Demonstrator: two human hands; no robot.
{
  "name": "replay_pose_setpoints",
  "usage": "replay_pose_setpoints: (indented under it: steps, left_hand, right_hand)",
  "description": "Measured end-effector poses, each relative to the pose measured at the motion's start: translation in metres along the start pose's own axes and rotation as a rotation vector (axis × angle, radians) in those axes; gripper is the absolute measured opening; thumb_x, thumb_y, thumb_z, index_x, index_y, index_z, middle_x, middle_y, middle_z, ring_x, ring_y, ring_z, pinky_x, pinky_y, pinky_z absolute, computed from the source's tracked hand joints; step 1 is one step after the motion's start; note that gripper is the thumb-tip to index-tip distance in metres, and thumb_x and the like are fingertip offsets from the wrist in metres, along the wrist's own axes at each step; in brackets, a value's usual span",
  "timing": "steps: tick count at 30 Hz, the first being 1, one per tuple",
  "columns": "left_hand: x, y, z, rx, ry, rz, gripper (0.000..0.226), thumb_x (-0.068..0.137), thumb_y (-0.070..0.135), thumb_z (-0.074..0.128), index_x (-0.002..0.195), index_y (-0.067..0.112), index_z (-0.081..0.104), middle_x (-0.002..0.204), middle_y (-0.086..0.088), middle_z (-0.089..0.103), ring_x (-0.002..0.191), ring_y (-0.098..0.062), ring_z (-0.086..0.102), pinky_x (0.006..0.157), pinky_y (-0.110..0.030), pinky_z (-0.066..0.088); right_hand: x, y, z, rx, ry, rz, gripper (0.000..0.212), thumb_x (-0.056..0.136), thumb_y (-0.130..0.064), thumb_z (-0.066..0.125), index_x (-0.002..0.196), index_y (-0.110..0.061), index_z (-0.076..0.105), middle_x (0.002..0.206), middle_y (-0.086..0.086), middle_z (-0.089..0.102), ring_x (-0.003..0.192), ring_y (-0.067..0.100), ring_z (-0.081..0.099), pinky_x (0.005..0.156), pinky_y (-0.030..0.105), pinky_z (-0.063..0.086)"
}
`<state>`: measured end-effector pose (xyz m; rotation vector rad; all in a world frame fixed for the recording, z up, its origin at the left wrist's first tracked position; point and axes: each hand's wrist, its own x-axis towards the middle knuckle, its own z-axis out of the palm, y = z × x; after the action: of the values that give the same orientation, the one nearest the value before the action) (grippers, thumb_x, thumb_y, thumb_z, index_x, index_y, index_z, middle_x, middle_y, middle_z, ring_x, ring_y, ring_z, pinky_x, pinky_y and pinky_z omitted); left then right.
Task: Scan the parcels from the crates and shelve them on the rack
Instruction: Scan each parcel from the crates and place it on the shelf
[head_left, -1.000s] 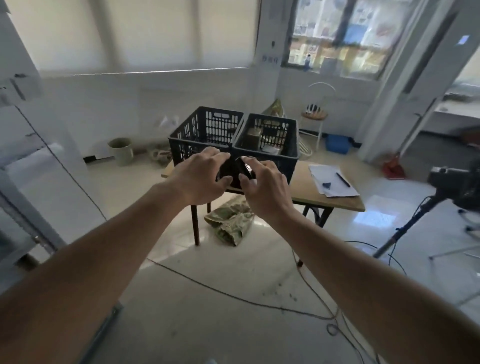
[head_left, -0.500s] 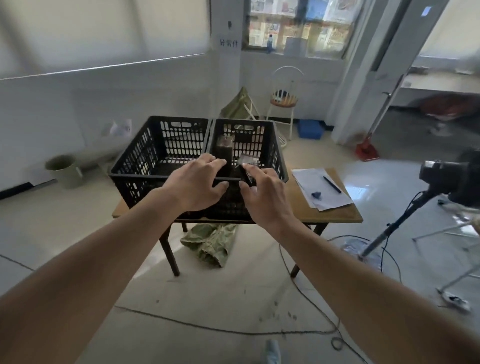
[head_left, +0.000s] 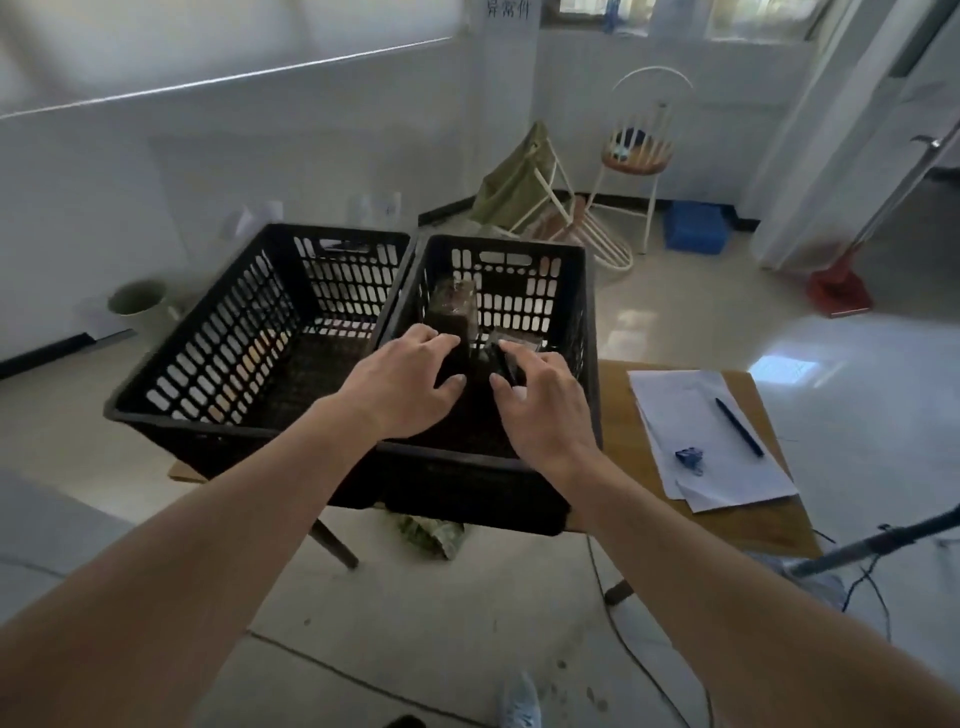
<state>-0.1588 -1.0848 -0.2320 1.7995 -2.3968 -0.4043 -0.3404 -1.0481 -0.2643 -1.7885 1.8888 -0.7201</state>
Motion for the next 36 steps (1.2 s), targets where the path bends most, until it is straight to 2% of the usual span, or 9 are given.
replay_pose_setpoints:
  steps: [3,6,7,11,18,23,26,31,36]
  left_hand:
    - [0.041,-0.008,0.011,-0.015,-0.028,-0.046,0.064,0.103,0.050,0.054,0.160,0.024,0.039,0.159,0.000,0.040,0.143,-0.024,0.047,0.113,-0.049,0.046]
    - [0.081,-0.020,0.024,-0.033,-0.058,-0.079,0.063,0.104,0.049,0.053,0.160,0.024,0.039,0.159,0.001,0.039,0.142,-0.025,0.047,0.110,-0.049,0.047]
    - [0.094,-0.026,0.030,-0.036,-0.073,-0.087,0.063,0.104,0.048,0.052,0.160,0.024,0.039,0.160,0.001,0.038,0.143,-0.025,0.047,0.111,-0.049,0.047]
    - [0.149,-0.049,0.056,-0.037,-0.128,-0.107,0.061,0.104,0.044,0.053,0.159,0.022,0.039,0.163,-0.005,0.033,0.145,-0.031,0.043,0.113,-0.052,0.044]
    - [0.235,-0.079,0.088,-0.048,-0.210,-0.128,0.060,0.102,0.037,0.057,0.157,0.021,0.038,0.161,-0.016,0.029,0.145,-0.039,0.039,0.113,-0.053,0.044]
    - [0.268,-0.090,0.106,-0.032,-0.256,-0.139,0.062,0.101,0.034,0.058,0.158,0.023,0.034,0.162,-0.018,0.026,0.148,-0.042,0.032,0.114,-0.054,0.042]
    - [0.281,-0.093,0.116,-0.014,-0.282,-0.163,0.059,0.101,0.035,0.057,0.155,0.024,0.035,0.161,-0.018,0.024,0.149,-0.043,0.028,0.116,-0.057,0.041]
    - [0.290,-0.086,0.124,-0.022,-0.182,-0.176,0.041,0.101,0.036,0.062,0.138,0.023,0.053,0.155,-0.012,0.031,0.140,-0.044,0.037,0.109,-0.058,0.047]
    - [0.298,-0.080,0.128,-0.084,-0.108,-0.280,0.043,0.097,0.033,0.071,0.135,0.028,0.052,0.158,-0.016,0.020,0.135,-0.044,0.041,0.108,-0.057,0.048]
  right_hand:
    - [0.038,0.013,0.009,0.021,-0.064,0.022,0.050,0.108,-0.043,0.058,0.156,-0.033,0.050,0.145,0.009,0.055,0.127,0.035,0.060,0.106,0.049,0.052]
    - [0.074,0.028,0.026,0.068,-0.122,0.050,0.050,0.108,-0.042,0.058,0.157,-0.032,0.049,0.141,0.009,0.055,0.123,0.028,0.062,0.099,0.034,0.050]
    - [0.085,0.031,0.032,0.081,-0.135,0.068,0.050,0.109,-0.042,0.058,0.157,-0.032,0.049,0.141,0.009,0.055,0.123,0.027,0.061,0.098,0.033,0.048]
    - [0.129,0.043,0.055,0.071,-0.184,0.146,0.052,0.109,-0.044,0.056,0.159,-0.032,0.047,0.142,0.009,0.054,0.128,0.028,0.058,0.107,0.040,0.049]
    - [0.197,0.053,0.083,0.079,-0.215,0.276,0.054,0.107,-0.046,0.056,0.159,-0.036,0.045,0.150,0.008,0.051,0.137,0.029,0.052,0.115,0.042,0.045]
    - [0.232,0.064,0.095,0.126,-0.255,0.362,0.053,0.107,-0.047,0.056,0.159,-0.039,0.044,0.152,0.010,0.051,0.141,0.028,0.048,0.120,0.050,0.040]
    - [0.246,0.071,0.100,0.140,-0.276,0.388,0.051,0.108,-0.045,0.055,0.158,-0.039,0.044,0.151,0.004,0.057,0.142,0.026,0.050,0.120,0.051,0.041]
    - [0.257,0.081,0.106,0.206,-0.302,0.445,0.050,0.109,-0.045,0.054,0.158,-0.041,0.044,0.152,-0.002,0.059,0.143,0.025,0.052,0.121,0.052,0.041]
    - [0.260,0.090,0.106,0.292,-0.332,0.511,0.052,0.110,-0.048,0.050,0.160,-0.045,0.037,0.152,-0.004,0.057,0.134,0.021,0.057,0.113,0.045,0.048]
